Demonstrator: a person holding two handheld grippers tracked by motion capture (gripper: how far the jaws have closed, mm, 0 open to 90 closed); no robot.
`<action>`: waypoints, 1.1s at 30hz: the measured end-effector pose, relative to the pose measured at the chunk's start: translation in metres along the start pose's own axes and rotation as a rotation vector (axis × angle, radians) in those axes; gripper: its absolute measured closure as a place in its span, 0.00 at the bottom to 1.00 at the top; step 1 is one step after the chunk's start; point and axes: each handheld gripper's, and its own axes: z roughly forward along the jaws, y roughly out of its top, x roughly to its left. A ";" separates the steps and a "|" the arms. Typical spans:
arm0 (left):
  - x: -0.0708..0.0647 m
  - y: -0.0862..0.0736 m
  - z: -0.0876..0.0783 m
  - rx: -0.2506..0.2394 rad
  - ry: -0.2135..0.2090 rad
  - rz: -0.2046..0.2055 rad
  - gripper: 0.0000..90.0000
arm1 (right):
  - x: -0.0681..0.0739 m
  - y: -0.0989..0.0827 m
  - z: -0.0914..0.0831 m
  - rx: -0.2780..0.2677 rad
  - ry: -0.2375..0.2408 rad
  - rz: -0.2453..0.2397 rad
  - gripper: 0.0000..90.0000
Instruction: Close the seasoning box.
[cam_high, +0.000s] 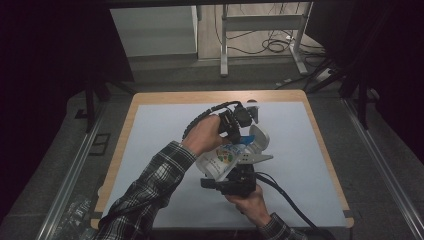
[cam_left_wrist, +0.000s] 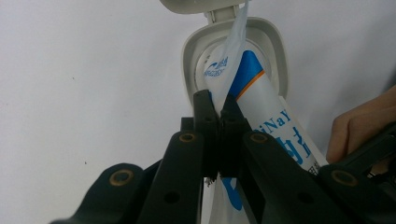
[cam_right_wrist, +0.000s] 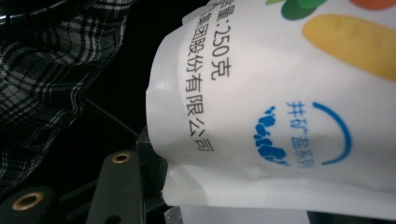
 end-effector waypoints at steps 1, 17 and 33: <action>0.000 0.000 0.000 0.000 0.000 0.000 1.00 | 0.000 0.000 0.000 -0.001 0.000 -0.001 0.53; -0.001 0.004 -0.001 0.012 -0.001 0.002 1.00 | 0.001 0.003 -0.003 -0.015 0.003 -0.005 0.53; -0.001 0.006 0.001 0.025 -0.006 0.000 1.00 | 0.003 0.003 -0.003 -0.026 0.005 -0.005 0.53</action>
